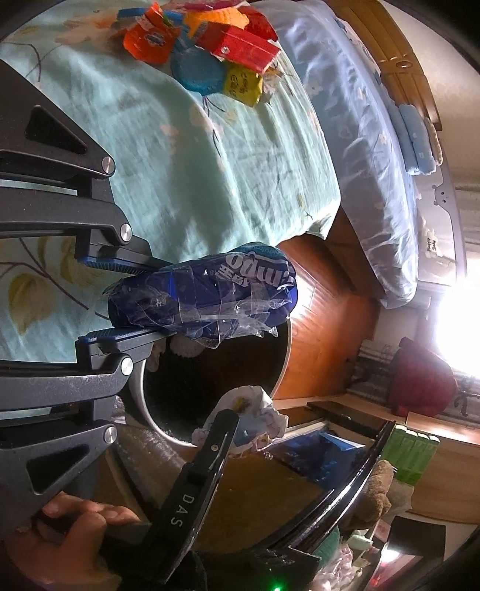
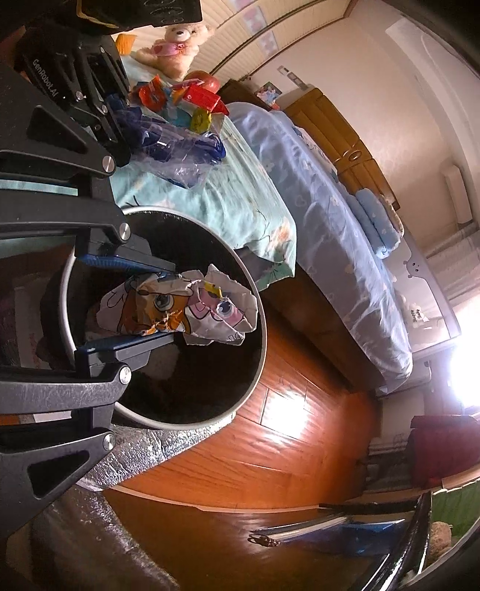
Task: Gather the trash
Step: 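Carry the blue snack bag with the left tool while the right tool carries the wrapper over the bin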
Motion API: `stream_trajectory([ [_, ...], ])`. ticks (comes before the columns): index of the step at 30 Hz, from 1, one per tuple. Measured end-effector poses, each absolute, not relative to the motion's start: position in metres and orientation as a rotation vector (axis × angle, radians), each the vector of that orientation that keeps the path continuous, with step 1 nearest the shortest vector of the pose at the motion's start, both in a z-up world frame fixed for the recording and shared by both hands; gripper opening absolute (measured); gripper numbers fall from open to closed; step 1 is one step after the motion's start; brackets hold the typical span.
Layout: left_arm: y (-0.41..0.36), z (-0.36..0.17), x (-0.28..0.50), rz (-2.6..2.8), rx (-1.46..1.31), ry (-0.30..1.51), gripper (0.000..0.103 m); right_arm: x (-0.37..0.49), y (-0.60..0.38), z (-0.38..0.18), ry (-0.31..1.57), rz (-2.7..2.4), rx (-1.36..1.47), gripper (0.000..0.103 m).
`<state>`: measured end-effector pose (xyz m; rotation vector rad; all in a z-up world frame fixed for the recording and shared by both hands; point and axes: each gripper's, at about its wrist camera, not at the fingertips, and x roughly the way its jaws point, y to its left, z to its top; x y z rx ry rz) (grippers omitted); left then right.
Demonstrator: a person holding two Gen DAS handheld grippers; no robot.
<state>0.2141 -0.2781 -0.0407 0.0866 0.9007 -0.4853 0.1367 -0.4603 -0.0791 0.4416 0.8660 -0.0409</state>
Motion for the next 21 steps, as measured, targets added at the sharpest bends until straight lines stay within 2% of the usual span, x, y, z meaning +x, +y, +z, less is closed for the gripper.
stream_trajectory([
  [21,-0.302,-0.049,0.236,-0.493,0.108,0.925,0.024,0.149,-0.474,-0.086,0.881,-0.053,0.452,0.030],
])
